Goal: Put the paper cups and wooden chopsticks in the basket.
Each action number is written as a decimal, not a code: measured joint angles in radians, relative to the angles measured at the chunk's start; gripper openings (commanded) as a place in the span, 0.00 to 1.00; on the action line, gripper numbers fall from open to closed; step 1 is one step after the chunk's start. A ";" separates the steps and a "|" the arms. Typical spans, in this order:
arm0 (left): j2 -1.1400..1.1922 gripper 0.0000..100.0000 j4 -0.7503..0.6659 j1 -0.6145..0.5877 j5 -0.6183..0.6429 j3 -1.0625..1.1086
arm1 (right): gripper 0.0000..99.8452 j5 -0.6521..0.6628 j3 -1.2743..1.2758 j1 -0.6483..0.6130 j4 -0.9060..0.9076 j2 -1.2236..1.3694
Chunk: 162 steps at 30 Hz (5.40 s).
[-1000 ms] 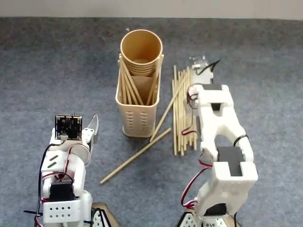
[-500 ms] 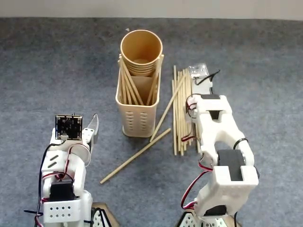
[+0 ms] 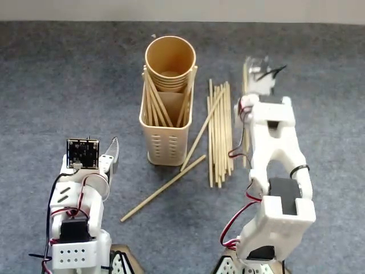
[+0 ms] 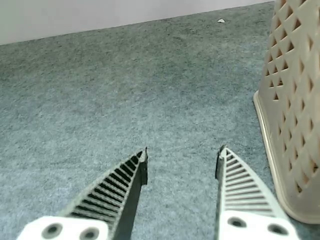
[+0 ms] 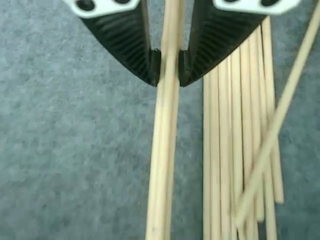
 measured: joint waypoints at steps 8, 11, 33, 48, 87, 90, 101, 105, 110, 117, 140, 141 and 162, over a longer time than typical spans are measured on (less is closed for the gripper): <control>0.000 0.25 0.000 0.000 0.000 0.000 | 0.01 -0.098 -0.239 -0.003 0.066 -0.058; 0.000 0.25 0.000 0.000 0.000 0.000 | 0.01 -0.123 -0.233 -0.038 0.041 -0.213; 0.000 0.25 0.000 0.000 0.000 0.000 | 0.00 -0.095 0.470 -0.542 -0.687 -1.030; 0.000 0.25 0.000 0.000 0.000 0.000 | 0.04 -0.035 0.856 -0.555 -0.789 -1.030; 0.000 0.25 0.000 0.000 0.000 0.000 | 0.21 0.058 0.904 -0.334 0.324 -1.086; 0.000 0.25 0.000 0.000 0.000 0.000 | 0.21 0.117 0.997 -0.381 0.273 -1.108; 0.000 0.25 0.000 0.000 0.000 0.000 | 0.21 0.074 1.263 -0.539 0.066 -1.152; 0.000 0.25 0.000 0.000 0.000 0.000 | 0.21 0.068 1.283 -0.542 0.057 -1.152; 0.000 0.25 0.000 0.000 0.000 0.000 | 0.18 0.057 1.289 -0.542 0.057 -1.155; 0.000 0.25 0.000 0.000 0.000 0.000 | 0.09 -0.187 1.261 -0.563 0.057 -1.165; 0.000 0.25 0.000 0.000 0.000 0.000 | 0.00 -0.173 1.300 -0.502 -0.023 -1.166; 0.000 0.25 0.000 0.000 0.000 0.000 | 0.00 -0.161 1.267 -0.470 -0.023 -1.166; 0.000 0.25 0.000 0.000 0.000 0.000 | 0.00 -0.161 0.224 -0.135 -0.370 -1.162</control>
